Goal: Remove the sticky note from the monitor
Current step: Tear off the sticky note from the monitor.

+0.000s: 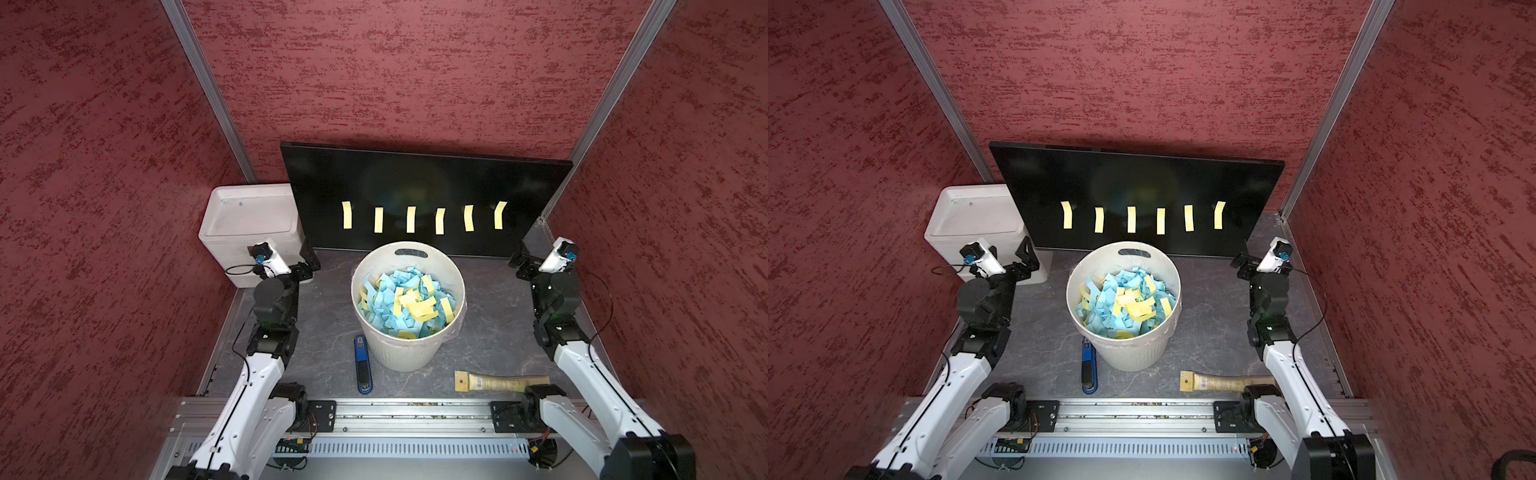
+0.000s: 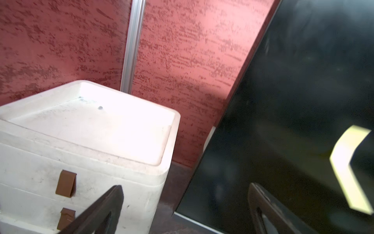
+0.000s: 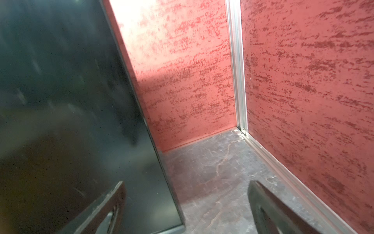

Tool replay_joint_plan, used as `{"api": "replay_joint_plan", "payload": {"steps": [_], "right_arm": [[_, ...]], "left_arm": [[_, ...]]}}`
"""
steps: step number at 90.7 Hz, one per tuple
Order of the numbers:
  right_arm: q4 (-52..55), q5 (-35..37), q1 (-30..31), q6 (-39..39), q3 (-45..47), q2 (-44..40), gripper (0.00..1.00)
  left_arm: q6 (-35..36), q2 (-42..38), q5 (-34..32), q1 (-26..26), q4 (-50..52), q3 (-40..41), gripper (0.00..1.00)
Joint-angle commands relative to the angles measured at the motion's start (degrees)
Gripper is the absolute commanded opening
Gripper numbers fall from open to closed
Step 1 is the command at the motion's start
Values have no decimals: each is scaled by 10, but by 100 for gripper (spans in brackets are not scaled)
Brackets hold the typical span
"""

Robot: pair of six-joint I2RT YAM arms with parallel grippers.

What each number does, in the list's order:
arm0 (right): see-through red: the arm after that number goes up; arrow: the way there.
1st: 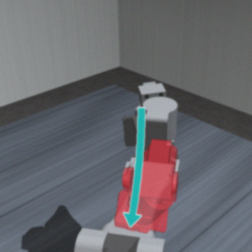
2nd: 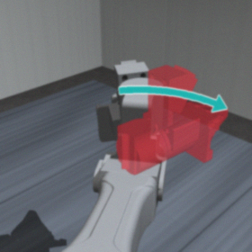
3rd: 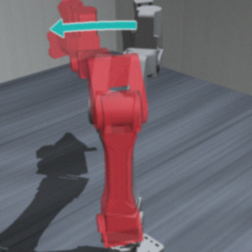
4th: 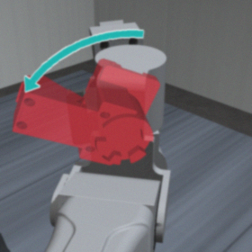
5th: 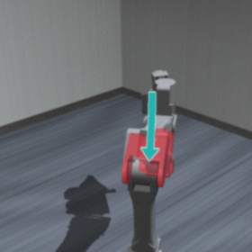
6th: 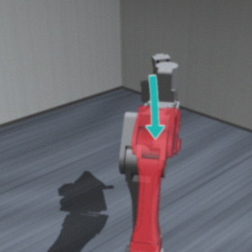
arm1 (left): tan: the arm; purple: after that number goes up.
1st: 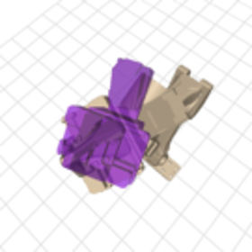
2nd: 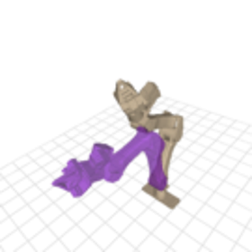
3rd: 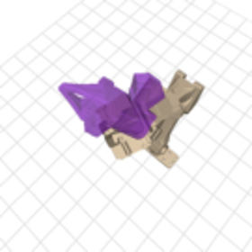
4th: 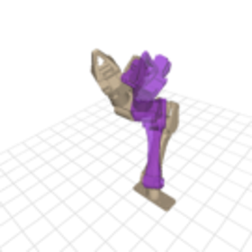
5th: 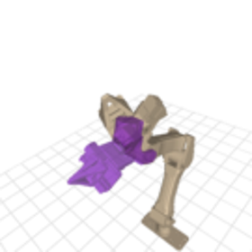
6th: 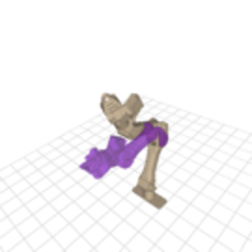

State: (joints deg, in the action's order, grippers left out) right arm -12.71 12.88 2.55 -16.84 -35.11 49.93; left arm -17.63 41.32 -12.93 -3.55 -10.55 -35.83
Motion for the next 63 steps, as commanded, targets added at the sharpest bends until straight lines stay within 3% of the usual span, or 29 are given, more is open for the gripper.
{"api": "replay_joint_plan", "payload": {"steps": [1,10,18,39,51,63], "right_arm": [[239,-20,3,-88,-76,1,98],[339,-65,2,-76,-137,6,98],[384,-128,3,-66,-167,0,99],[407,-271,3,-66,-183,-76,99],[411,-325,3,-91,-206,-87,98],[392,-362,3,-133,-228,-73,98]], "left_arm": [[-140,-10,41,30,194,-64,100],[-194,-3,141,65,245,-117,100],[-228,9,183,84,294,-162,100],[-172,53,281,93,359,-261,100],[-173,72,366,90,330,-264,100],[-167,88,410,90,326,-266,100]]}}
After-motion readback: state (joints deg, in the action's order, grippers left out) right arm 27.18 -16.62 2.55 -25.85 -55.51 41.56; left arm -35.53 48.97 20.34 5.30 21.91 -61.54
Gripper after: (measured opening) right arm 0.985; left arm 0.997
